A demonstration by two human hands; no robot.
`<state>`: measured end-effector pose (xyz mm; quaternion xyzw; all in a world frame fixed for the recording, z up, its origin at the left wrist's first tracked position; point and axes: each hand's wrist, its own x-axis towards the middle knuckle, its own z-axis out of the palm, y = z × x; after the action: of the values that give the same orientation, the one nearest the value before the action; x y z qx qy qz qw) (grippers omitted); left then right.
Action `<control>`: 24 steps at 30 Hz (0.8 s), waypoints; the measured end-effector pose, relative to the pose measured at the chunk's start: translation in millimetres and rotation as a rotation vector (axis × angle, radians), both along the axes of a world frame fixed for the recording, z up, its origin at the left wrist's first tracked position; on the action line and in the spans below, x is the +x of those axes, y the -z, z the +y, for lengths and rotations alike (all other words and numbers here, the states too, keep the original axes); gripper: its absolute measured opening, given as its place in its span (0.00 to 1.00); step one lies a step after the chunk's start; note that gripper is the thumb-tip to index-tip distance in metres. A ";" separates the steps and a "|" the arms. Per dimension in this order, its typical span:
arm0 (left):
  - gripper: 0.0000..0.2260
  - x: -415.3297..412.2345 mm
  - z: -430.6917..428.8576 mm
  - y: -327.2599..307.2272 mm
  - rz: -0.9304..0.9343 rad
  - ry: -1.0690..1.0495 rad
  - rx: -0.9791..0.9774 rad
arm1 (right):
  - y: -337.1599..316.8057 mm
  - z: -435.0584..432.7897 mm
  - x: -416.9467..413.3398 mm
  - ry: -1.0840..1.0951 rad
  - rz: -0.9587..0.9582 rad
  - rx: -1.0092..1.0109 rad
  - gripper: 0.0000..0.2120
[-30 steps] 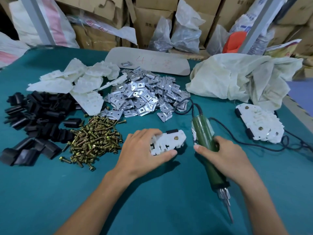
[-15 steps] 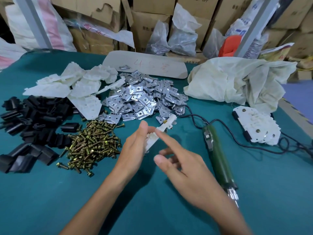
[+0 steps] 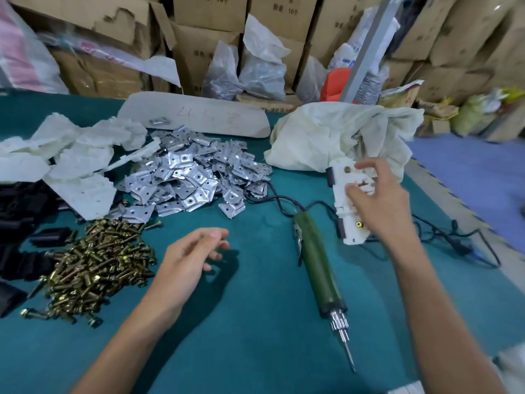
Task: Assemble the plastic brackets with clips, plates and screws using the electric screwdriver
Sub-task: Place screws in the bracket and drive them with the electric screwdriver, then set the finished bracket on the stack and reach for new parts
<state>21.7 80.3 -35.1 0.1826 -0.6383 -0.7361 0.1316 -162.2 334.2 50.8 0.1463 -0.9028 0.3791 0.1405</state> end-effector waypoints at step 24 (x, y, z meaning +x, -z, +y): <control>0.12 2.4 -13.6 13.8 -0.044 0.036 -0.084 | 74.8 75.1 -100.6 0.137 0.136 0.648 0.21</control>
<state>24.2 66.7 -48.8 0.1816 -0.6746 -0.7067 0.1118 -262.8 409.3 -24.0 0.1472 -0.9727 0.0518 0.1716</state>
